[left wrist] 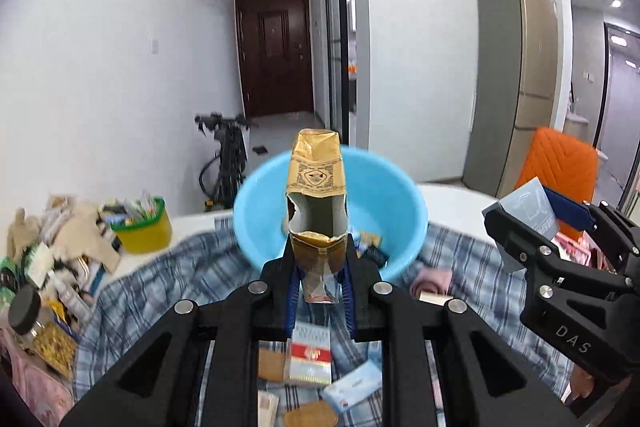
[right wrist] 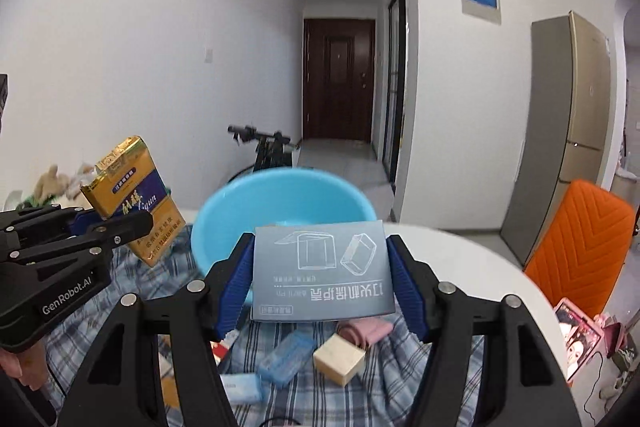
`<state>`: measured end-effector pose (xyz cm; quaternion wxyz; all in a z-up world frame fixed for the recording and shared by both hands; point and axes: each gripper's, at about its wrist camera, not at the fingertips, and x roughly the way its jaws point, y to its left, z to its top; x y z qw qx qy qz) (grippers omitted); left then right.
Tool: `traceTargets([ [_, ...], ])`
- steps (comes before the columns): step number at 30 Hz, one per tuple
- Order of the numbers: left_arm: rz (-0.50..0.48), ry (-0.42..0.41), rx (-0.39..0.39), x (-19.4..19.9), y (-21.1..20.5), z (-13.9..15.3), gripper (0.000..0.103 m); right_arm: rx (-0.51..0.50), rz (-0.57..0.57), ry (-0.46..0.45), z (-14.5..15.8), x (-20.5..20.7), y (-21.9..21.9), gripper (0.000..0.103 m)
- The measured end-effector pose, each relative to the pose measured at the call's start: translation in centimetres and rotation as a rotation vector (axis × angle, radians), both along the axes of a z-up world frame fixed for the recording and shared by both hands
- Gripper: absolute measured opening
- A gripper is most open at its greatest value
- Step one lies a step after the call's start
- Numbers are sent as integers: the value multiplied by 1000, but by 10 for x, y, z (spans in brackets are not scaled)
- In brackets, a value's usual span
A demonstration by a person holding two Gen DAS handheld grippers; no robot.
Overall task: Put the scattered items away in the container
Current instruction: 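Carry both held items over the blue basin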
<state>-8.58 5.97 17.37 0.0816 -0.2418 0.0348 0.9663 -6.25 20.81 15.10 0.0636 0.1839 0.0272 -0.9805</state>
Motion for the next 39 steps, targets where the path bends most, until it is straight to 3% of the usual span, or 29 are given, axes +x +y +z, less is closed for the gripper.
traceTargets([
  [7,17,42,37,7,-5,14,19,-24,-4,11,0,0,1,63],
  [21,7,-27,23,-19,-4,-11,19,-27,44,-58,-14,-17,-1,63],
  [24,-7,-49,28,-34,-3,-14,19,-12,57,-59,-16,-27,-1,63],
  [30,25,-14,-28,-69,4,-12,19,45,91,-10,-21,-62,-6,63],
  [39,-1,-179,29,-158,5,-23,19,48,136,-57,-13,-119,-15,63],
])
